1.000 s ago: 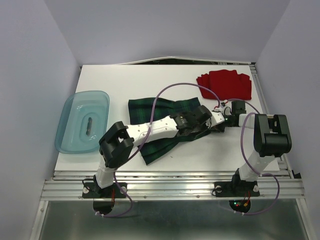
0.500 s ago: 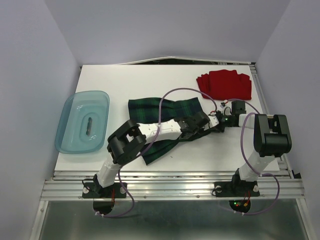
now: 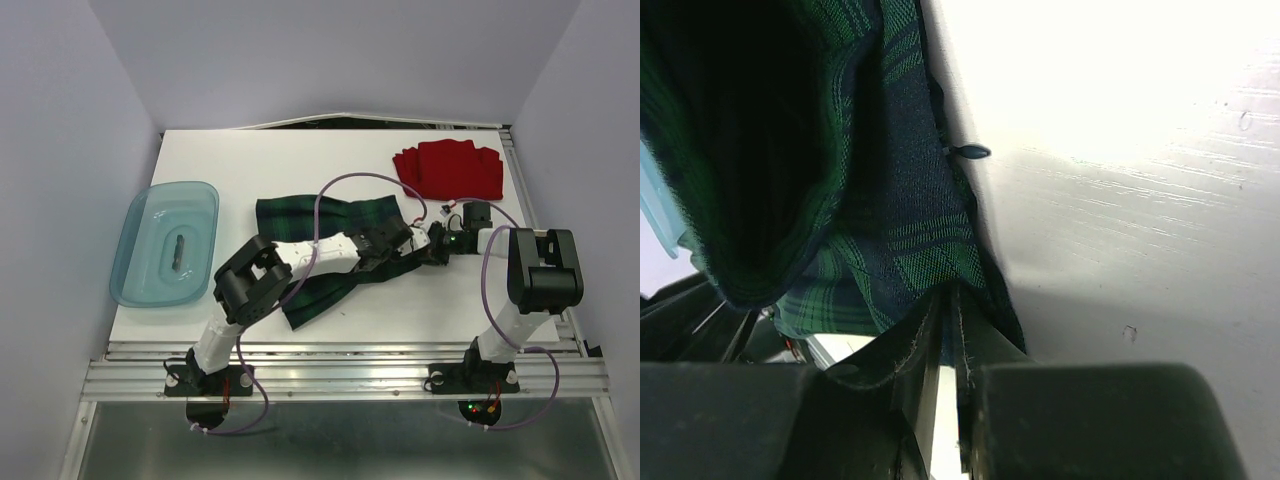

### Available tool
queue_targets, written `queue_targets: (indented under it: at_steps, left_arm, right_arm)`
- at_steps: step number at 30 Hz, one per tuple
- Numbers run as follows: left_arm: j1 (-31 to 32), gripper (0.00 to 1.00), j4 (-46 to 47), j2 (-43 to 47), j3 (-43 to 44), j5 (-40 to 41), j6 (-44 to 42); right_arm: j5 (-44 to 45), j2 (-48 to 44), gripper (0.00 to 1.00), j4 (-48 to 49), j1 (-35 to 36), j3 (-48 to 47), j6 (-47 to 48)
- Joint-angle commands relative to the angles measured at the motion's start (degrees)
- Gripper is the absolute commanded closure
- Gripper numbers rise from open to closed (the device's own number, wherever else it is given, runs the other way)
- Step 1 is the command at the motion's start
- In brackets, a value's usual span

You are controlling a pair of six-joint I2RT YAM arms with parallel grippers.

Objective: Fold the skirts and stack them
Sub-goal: Fold the skirt

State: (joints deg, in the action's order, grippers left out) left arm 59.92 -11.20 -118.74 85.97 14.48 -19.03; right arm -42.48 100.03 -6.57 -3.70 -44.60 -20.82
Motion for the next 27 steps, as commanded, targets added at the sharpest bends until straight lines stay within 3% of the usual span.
queue_targets:
  at_steps: [1,13,20,27]
  left_arm:
    - [0.98,1.0,-5.92,6.5,4.99,-4.27,0.83]
    - [3.8,1.0,-15.16,4.92,12.28,-9.38,4.7]
    - [4.15,1.0,-14.73,3.08,10.8,-12.02,4.88]
    - [3.36,1.0,-8.66,-0.6,8.42,-12.9,4.44]
  right_arm:
    - [3.72,0.96,0.85,0.77,0.36,1.62,0.78]
    - [3.37,0.17,0.85,1.47,0.36,2.06,0.34]
    - [3.54,0.08,0.85,1.47,0.36,2.15,0.34]
    - [3.54,0.25,0.85,1.12,0.36,2.15,0.87]
